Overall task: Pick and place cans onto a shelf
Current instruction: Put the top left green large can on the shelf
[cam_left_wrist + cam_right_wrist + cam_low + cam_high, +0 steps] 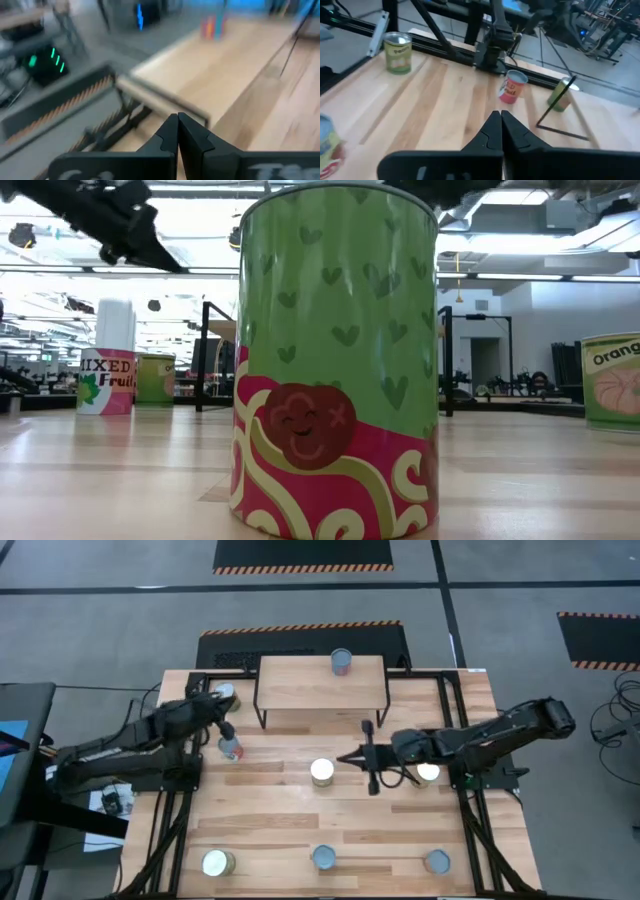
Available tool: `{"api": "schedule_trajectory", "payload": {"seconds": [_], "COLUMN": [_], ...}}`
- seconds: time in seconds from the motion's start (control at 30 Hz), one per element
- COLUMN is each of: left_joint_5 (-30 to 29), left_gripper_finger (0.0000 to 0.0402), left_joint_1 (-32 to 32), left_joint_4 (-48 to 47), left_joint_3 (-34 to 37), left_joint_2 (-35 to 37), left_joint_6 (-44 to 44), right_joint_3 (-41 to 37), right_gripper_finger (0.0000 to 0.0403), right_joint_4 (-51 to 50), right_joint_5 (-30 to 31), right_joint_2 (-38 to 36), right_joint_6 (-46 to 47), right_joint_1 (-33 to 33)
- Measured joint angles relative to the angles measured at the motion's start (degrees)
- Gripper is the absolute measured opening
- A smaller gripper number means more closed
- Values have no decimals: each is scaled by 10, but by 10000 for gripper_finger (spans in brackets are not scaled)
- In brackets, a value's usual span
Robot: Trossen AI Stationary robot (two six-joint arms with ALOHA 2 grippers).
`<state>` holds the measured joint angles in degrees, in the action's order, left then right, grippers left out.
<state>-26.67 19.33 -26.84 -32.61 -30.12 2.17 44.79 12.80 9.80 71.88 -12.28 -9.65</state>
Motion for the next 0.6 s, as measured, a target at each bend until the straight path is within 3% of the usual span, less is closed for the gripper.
{"api": "schedule_trajectory", "payload": {"seconds": [0.13,0.27,0.43,0.6], "left_joint_5": [29,67,80,153], "left_gripper_finger": [0,0,11,50], "left_joint_1": [37,91,153,215], "left_joint_4": [-167,-278,-296,-285], "left_joint_3": [-115,-187,-201,-197], "left_joint_2": [-114,-205,-264,-269], "left_joint_6": [-20,-61,-144,-215], "right_joint_3": [-43,-57,-57,-57], "right_gripper_finger": [6,7,5,8], "right_joint_4": [33,51,67,67], "right_joint_5": [11,13,30,34], "right_joint_2": [-21,-31,-31,-31], "right_joint_6": [13,13,2,2], "right_joint_1": [-21,-42,-63,-77]}}
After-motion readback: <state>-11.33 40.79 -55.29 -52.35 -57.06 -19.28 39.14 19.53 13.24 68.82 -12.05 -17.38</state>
